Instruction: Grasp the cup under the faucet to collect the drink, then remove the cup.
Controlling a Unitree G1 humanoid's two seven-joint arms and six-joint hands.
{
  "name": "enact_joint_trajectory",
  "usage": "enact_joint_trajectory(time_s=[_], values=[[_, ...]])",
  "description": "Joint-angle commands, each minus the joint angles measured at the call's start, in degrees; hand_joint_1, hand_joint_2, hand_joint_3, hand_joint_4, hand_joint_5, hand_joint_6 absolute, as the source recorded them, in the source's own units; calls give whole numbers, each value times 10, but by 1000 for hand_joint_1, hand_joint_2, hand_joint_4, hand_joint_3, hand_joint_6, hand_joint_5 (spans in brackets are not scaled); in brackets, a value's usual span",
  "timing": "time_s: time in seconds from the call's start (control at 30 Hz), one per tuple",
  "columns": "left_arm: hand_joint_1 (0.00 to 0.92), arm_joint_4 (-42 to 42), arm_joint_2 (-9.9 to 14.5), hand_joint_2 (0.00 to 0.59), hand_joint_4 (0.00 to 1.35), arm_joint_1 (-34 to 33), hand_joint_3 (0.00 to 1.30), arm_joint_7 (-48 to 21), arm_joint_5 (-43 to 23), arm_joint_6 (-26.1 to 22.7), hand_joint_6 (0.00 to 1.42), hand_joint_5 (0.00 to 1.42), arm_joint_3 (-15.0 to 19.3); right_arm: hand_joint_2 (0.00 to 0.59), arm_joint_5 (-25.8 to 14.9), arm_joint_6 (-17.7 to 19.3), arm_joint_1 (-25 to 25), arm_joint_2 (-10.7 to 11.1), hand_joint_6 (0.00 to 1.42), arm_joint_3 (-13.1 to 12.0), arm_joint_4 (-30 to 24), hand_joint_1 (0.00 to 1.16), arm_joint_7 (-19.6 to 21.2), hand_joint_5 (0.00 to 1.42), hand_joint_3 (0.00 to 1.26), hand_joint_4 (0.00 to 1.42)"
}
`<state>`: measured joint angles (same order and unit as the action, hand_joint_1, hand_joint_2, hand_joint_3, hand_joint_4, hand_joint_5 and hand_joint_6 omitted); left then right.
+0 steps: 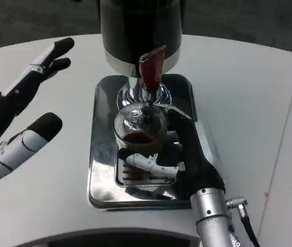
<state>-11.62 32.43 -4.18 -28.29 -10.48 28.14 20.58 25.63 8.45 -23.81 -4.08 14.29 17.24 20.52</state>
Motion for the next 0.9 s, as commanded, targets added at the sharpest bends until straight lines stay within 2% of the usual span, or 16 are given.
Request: enact_joint_trajectory(time_s=[0.03,0.17,0.43,0.9], values=[[0,-5,4,174,0,8,64,4,12,-8,28,56,-7,189,15,3,20,-9,1079,-3,-28,1110,37,847,605,837],[0,-10,6,173,0,15,64,2,14,-13,25,55,-10,147,23,3,32,-15,1190,-3,-49,1105,53,926,683,928],[0,-24,11,170,0,35,48,-1,22,-20,0,34,-7,130,27,1,51,-13,1261,6,-84,1094,43,956,707,959],[0,-43,24,168,0,84,16,-3,33,-9,0,2,10,123,37,-27,87,10,1290,33,-159,1096,-42,961,721,970]])
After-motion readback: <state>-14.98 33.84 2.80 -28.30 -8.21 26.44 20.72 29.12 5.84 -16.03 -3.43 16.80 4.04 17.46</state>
